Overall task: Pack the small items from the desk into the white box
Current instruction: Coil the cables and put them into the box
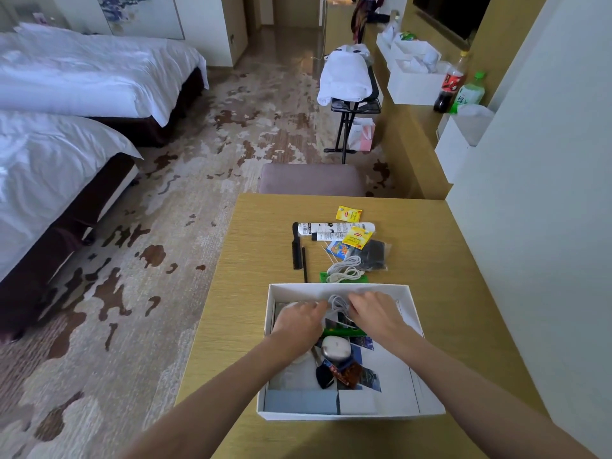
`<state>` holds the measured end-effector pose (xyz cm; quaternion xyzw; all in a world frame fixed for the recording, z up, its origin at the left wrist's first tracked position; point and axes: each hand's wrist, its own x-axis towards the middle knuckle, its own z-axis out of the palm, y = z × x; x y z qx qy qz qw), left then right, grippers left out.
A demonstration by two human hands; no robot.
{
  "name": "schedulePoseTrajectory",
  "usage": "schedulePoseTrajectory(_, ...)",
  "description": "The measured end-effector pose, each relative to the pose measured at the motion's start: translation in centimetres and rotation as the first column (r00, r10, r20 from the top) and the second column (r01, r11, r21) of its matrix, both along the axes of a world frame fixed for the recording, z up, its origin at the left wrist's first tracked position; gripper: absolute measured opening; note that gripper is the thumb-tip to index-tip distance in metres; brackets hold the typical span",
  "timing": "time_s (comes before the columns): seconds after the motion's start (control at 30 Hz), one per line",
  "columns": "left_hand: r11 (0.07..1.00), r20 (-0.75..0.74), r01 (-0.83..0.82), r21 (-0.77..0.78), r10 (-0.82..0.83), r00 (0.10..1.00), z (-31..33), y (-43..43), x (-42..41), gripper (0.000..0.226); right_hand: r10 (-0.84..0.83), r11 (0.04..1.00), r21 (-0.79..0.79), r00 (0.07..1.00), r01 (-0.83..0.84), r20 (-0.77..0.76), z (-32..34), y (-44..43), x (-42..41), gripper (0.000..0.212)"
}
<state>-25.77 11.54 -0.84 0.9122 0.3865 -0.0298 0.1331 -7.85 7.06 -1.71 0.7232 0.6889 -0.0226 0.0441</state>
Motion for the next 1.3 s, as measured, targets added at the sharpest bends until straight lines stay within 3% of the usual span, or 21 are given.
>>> schedulePoseTrajectory(0.13,0.978,-0.098,0.138,0.159,-0.124,0.987,-1.0,0.3,0.2,0.053,-0.012,1.0,0.013,1.0,0.012,0.012,-0.5,0.3,-0.2,0.022)
schedulePoseTrajectory(0.33,0.922,-0.069,0.279,0.267,-0.27,0.96,-2.0,0.9,-0.7,0.067,-0.012,1.0,0.027,0.999,0.014,-0.046,-1.1,0.4,-0.1,0.022)
schedulePoseTrajectory(0.53,0.938,-0.127,0.26,0.23,-0.236,0.963,-2.2,1.7,-0.6,0.046,-0.055,0.994,0.075,0.946,0.083,-0.319,-1.7,0.0,-0.3,0.016)
schedulePoseTrajectory(0.83,0.974,-0.092,0.168,0.154,-0.156,0.984,-1.6,2.1,0.8,0.022,-0.123,0.986,0.045,0.878,0.161,-0.463,-2.6,-0.9,0.1,0.013)
schedulePoseTrajectory(1.07,0.984,0.056,0.098,0.152,-0.108,0.993,-2.0,1.7,-0.7,0.031,-0.016,0.995,0.076,0.886,0.057,-0.463,-1.2,-2.5,2.2,0.027)
schedulePoseTrajectory(1.3,0.987,0.311,-0.096,0.129,0.052,0.949,-0.1,1.4,-1.1,0.028,0.084,0.986,0.165,0.79,0.022,-0.607,1.6,-2.1,5.6,0.028)
